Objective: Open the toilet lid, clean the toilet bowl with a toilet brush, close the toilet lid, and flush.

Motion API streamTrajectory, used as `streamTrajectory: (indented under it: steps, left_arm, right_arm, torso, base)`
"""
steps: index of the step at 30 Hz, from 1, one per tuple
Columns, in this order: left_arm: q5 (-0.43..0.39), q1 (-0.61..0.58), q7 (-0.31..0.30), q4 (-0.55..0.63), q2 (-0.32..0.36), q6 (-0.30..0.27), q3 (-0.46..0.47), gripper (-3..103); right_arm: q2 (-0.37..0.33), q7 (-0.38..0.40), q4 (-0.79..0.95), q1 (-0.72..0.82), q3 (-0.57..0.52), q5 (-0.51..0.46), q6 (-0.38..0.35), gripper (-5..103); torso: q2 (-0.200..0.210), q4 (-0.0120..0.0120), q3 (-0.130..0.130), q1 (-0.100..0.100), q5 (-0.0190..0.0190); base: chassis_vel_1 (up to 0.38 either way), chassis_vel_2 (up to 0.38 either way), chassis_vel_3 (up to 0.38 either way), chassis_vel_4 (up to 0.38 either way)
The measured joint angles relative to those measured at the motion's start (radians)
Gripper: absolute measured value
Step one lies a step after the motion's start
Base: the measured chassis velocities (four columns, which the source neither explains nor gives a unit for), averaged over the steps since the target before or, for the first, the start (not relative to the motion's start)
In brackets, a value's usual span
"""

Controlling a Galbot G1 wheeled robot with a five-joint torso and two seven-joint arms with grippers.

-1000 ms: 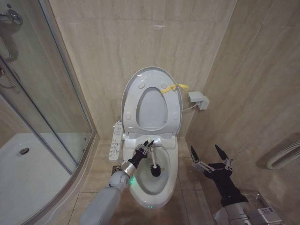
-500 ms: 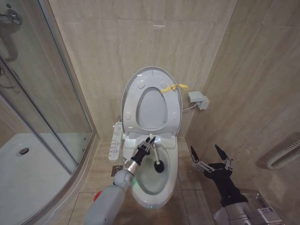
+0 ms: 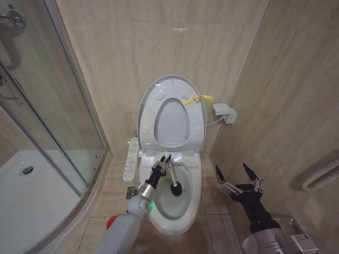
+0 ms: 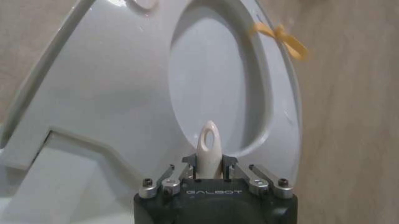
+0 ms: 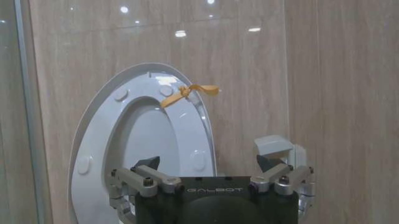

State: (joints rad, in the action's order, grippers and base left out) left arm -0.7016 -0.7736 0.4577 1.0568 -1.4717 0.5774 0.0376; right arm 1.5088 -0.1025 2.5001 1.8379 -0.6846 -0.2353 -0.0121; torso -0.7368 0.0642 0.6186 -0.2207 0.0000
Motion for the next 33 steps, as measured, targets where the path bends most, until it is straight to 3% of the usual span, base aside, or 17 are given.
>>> streamTrajectory:
  steps: [7,16,24,33]
  left_arm:
    - [-0.039,-0.023,-0.034,0.008,-0.036,-0.008,0.004,26]
    - [0.083,-0.035,0.007,-0.051,-0.040,0.019,0.030,26]
    - [0.025,-0.097,-0.017,0.061,0.009,-0.044,0.014,26]
    - [-0.056,-0.258,-0.089,0.252,0.042,-0.097,0.058,26]
  right_arm:
    - [0.000,0.000,0.000,0.000,0.000,0.000,0.000,100]
    - [0.000,0.000,0.000,0.000,0.000,0.000,0.000,100]
    - [0.000,0.000,0.000,0.000,0.000,0.000,0.000,100]
    - [0.000,0.000,0.000,0.000,0.000,0.000,0.000,100]
  torso:
    - [0.000,-0.0004,0.000,0.000,0.0001]
    - [0.000,-0.0005,0.000,0.000,0.0000]
    - [0.000,-0.0005,0.000,0.000,0.0000]
    - [0.000,-0.0002,0.000,0.000,-0.0001]
  base:
    - [0.000,0.000,0.000,0.000]
    - [0.000,0.000,0.000,0.000]
    - [0.000,0.000,0.000,0.000]
    - [0.000,0.000,0.000,0.000]
